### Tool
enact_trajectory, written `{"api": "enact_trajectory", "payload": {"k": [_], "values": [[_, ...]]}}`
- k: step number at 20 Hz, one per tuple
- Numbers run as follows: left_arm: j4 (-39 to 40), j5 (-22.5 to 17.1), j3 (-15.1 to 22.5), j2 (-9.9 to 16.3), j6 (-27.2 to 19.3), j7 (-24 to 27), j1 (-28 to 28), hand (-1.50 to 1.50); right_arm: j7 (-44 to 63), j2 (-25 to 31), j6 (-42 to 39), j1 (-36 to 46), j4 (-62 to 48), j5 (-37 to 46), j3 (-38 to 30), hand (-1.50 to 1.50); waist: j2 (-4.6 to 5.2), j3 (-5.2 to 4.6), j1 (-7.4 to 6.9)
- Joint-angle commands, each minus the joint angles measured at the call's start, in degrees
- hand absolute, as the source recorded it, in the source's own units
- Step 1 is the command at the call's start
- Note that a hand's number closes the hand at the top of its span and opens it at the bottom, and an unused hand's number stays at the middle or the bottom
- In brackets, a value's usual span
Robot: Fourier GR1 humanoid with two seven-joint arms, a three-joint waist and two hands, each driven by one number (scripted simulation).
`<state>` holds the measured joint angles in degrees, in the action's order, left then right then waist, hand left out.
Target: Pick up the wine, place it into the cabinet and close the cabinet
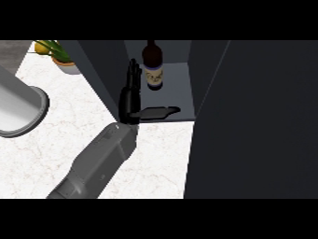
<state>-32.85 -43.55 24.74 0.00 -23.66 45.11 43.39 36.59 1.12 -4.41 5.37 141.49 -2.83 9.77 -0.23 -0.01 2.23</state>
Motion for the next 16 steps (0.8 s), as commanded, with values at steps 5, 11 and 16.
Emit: {"api": "enact_trajectory", "payload": {"k": [5,11,16], "values": [[-20.5,2.0,11.3,0.0,-11.2,-0.7,-13.2,-1.50,-0.3,-0.1,-0.1,-5.6,6.0,-0.2,-0.5,-1.50,-0.08,0.03,-2.20],[-36.9,6.2,16.4,1.3,-16.2,-5.1,-22.4,-1.50,1.3,0.8,0.0,-4.5,7.4,-1.3,-1.9,-1.50,-0.11,0.03,-2.50],[-47.9,10.6,17.5,3.1,-21.5,-8.4,-28.8,-1.50,0.1,1.1,-0.7,-2.7,3.0,-1.4,-2.0,-1.50,0.05,0.03,-2.48]]}}
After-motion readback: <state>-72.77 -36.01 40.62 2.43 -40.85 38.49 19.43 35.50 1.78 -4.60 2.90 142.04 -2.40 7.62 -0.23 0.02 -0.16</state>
